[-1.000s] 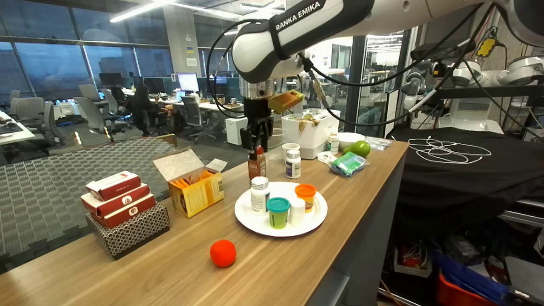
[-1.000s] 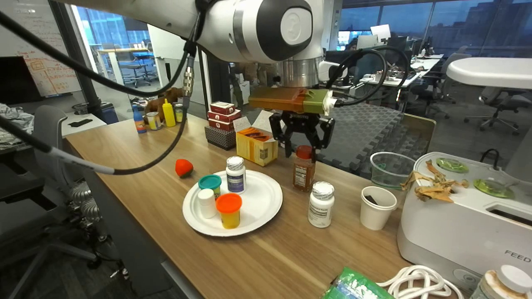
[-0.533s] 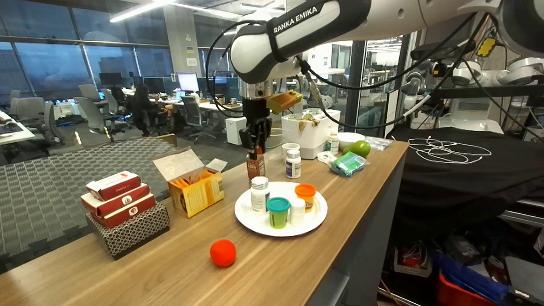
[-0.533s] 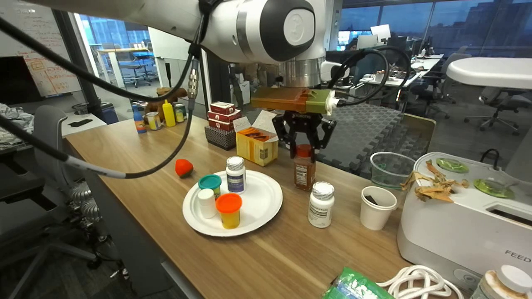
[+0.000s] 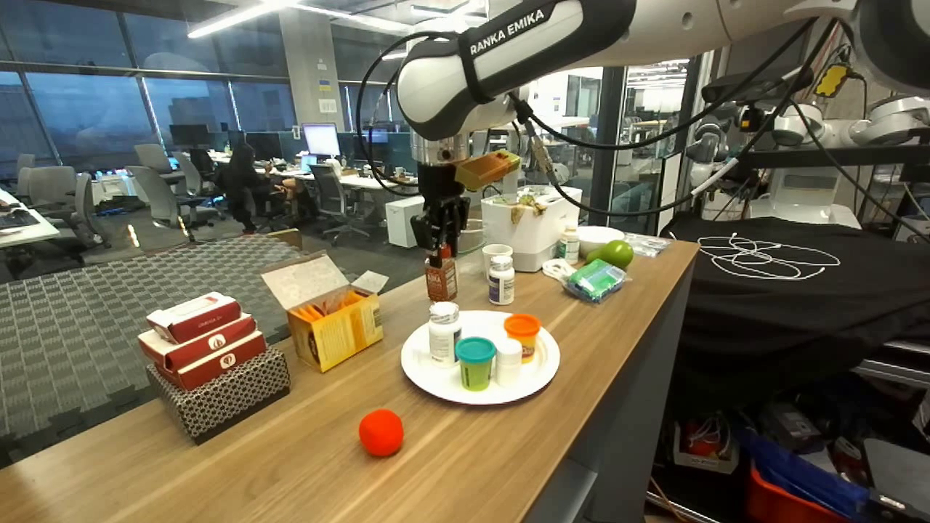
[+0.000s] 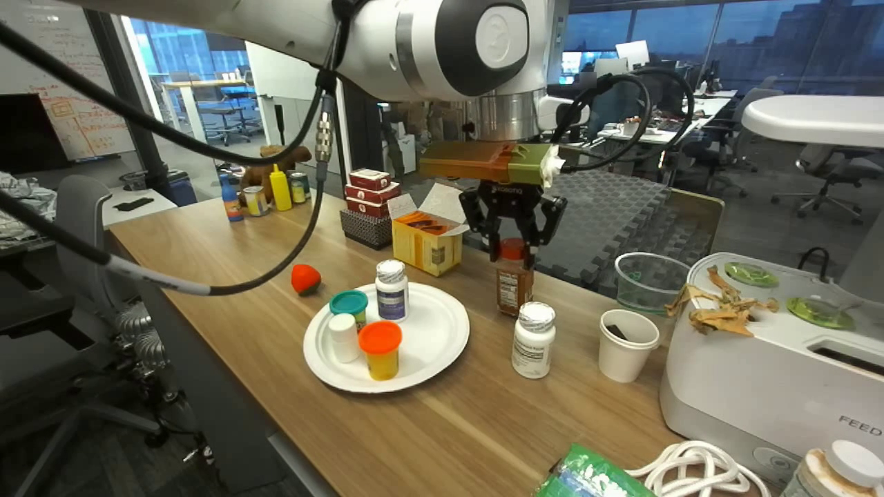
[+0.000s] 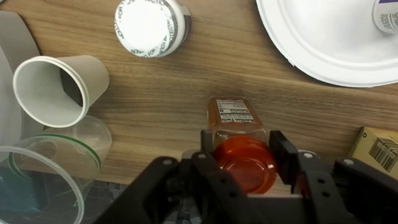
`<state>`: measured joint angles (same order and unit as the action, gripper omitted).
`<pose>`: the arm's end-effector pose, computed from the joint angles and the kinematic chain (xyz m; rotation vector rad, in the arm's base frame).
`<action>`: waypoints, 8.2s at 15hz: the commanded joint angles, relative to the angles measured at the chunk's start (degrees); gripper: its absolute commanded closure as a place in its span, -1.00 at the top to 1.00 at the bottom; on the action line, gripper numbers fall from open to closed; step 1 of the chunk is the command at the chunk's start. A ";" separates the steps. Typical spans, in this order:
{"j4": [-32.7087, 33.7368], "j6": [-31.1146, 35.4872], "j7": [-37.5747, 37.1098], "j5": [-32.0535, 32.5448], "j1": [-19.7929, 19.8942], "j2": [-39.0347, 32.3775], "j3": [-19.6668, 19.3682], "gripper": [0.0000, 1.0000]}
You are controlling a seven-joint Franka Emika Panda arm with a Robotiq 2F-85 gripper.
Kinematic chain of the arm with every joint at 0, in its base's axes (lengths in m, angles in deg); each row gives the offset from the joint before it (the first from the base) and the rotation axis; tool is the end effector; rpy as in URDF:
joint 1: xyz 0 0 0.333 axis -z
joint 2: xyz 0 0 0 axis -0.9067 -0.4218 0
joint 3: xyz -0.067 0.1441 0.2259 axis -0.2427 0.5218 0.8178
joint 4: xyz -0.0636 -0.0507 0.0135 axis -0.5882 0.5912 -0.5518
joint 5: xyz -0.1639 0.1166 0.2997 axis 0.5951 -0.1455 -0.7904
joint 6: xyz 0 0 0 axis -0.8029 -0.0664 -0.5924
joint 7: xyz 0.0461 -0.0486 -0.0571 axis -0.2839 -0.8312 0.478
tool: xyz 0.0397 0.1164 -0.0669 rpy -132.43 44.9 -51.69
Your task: Put the bottles and red plushy on the plate
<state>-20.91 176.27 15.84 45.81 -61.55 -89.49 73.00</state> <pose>0.7339 -0.0580 0.2855 3.0241 0.2073 0.1479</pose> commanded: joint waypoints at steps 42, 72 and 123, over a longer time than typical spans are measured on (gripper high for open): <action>-50.29 21.48 -10.67 -1.80 -3.16 32.97 -0.49 1.00; -20.02 4.61 -22.77 -4.42 1.97 11.13 -5.47 -0.58; -55.93 17.25 -22.12 0.37 -5.58 38.21 -1.45 0.99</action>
<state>-73.73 193.53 -4.64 43.27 -64.64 -56.43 72.20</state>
